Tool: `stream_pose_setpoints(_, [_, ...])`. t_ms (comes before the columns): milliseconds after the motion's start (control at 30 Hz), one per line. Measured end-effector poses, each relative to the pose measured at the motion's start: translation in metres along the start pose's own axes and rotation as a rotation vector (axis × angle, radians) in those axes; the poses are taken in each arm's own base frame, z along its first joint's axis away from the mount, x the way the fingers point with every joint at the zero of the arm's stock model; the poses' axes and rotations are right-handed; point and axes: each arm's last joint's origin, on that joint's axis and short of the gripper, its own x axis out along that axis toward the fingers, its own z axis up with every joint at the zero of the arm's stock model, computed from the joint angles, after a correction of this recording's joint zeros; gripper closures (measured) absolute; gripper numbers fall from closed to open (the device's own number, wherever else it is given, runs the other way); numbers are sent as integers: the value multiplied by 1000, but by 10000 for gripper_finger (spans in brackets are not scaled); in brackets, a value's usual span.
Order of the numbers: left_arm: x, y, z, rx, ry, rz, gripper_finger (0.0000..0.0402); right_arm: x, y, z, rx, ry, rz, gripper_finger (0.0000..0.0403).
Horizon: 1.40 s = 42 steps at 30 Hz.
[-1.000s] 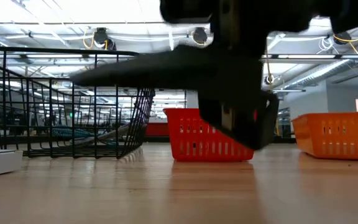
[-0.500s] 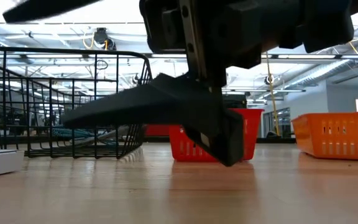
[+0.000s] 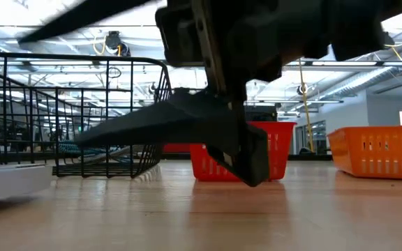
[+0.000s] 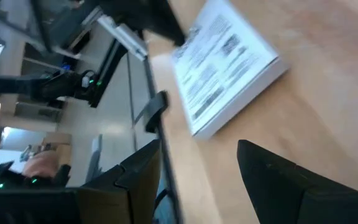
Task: Pick and place items into bin
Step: Put the white card reader box into the orange bin
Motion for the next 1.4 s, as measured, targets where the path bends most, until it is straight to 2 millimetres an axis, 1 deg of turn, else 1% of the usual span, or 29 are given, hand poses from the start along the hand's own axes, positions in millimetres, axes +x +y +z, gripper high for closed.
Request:
stream_pose_setpoints(100, [0,0,0,-5,12,-1,397,0,-4,4,12,0,-25,200])
stream_pose_setpoints(267, [1,1,1,-30,9,5,389,0,-8,4,64,39,-60,200])
stream_pose_setpoints(367, [2,1,1,-34,4,8,395,0,-9,3,87,42,-71,200])
stream_pose_setpoints(433, [2,1,1,-37,0,9,398,0,-9,3,105,42,-75,200])
stream_pose_setpoints(633, [2,2,0,-59,-19,16,387,0,-9,2,139,42,-75,200])
stream_pose_setpoints(767, [5,3,2,-68,-43,32,397,0,-4,-1,176,38,-33,200])
stream_pose_setpoints(833, [7,2,2,-72,-53,24,395,0,-2,-2,182,36,-24,200])
stream_pose_setpoints(933, [12,1,2,-78,-62,10,386,3,4,0,180,43,-46,200])
stream_pose_setpoints(1033, [15,0,1,-81,-62,4,388,9,10,3,179,51,-52,200])
stream_pose_setpoints(1133, [15,-2,0,-80,-62,-13,397,16,9,4,177,85,-114,200])
stream_pose_setpoints(1200, [15,-2,-1,-75,-67,-19,394,18,4,2,178,129,-181,200])
stream_pose_setpoints(1300, [15,-2,-1,-74,-67,-23,384,25,2,0,204,150,-184,200])
stream_pose_setpoints(1400, [16,-2,-1,-72,-64,-22,388,25,3,0,194,134,-190,200])
